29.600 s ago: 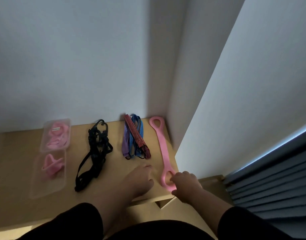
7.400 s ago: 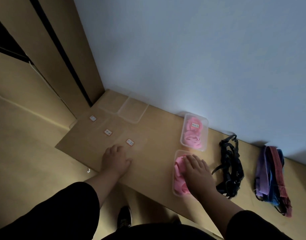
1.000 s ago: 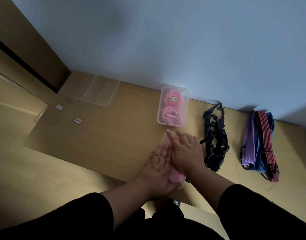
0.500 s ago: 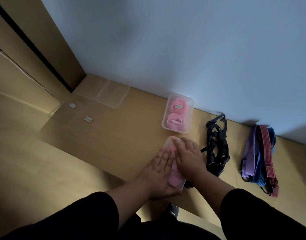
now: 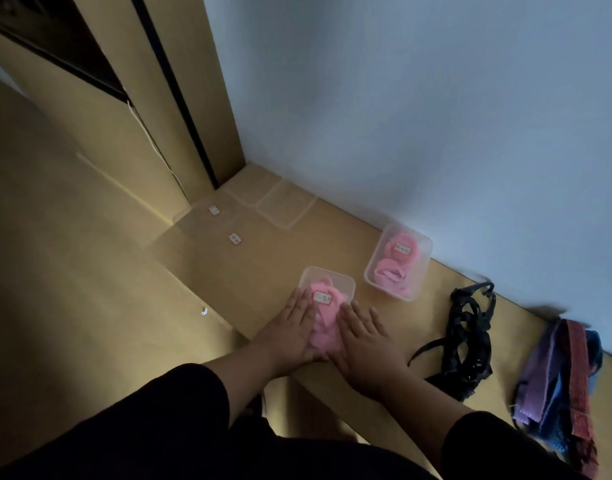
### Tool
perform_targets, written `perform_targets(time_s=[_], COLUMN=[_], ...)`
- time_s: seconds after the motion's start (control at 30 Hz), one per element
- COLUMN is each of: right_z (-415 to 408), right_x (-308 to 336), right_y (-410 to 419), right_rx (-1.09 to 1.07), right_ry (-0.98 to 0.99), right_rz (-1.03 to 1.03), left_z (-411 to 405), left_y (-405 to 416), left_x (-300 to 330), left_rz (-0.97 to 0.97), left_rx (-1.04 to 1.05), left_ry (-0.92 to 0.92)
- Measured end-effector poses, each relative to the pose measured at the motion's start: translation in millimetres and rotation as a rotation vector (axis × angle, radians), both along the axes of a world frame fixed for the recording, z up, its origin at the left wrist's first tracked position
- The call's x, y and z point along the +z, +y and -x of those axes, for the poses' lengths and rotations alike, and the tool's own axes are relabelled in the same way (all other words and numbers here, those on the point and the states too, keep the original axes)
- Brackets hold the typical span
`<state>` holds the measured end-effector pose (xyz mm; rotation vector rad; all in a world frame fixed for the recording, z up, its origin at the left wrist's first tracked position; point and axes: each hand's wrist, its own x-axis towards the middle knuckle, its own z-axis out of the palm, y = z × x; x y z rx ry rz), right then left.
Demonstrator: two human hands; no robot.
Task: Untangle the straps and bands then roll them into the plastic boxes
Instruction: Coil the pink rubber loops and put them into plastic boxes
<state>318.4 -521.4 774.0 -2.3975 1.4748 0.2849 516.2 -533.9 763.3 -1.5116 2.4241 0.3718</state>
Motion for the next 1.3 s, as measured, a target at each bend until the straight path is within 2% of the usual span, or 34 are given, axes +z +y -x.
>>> perform_targets(time_s=[0.03, 0.1, 0.2, 0.4, 0.6, 0.83, 1.07, 1.3], right_z=[-6, -20, -37, -58, -73, -71, -61, -50], right_x=[0, 0, -5, -8, -3, 5, 11, 4], right_y=[-3, -10, -19, -46, -77, -98, -116, -130], right_rx=[0.007, 0.046, 0.096, 0.057, -0.065, -0.172, -0.313, -0.382], right_ry=[0.009, 0.017, 0.007, 0.068, 0.138, 0.175, 0.249, 0.236], right_rz=[-0.031, -0.066, -0.004, -0.002, 0.038, 0.023, -0.029, -0.040], left_z=[-7, -21, -33, -53, -69, -54, -29, -7], left_y=[-2, -9, -21, -63, -111, -162, -195, -217], left_x=[6, 11, 12, 10, 16, 8, 5, -2], left_rz=[0.001, 0.042, -0.065, -0.089, -0.060, -0.050, -0.041, -0.086], left_rx=[-0.007, 0.021, 0.058, -0.027, -0.254, -0.387, -0.453, -0.445], left_ry=[-0.023, 0.059, 0.103, 0.145, 0.100, 0.067, 0.098, 0.091])
